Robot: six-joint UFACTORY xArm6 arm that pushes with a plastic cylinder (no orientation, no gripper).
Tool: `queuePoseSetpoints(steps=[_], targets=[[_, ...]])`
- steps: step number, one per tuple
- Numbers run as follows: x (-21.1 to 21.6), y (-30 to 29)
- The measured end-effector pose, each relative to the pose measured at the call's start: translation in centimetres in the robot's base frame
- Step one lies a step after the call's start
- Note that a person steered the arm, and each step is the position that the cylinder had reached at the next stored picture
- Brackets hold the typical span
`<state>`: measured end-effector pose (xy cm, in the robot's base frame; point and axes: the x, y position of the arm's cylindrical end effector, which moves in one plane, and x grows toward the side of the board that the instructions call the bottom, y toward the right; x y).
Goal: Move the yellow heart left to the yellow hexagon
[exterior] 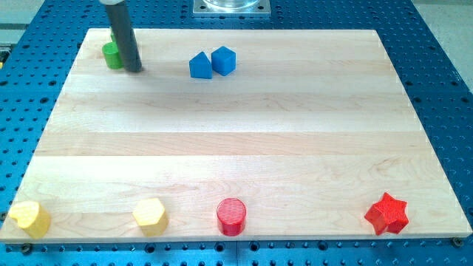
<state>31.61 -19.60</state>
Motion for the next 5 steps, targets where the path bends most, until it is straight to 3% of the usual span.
queuePoseSetpoints(steps=[1, 3, 4, 5], targets=[[-0.6, -5.7], [-2.4, -2.5], [-0.5, -3.3], [12.3, -4.5]])
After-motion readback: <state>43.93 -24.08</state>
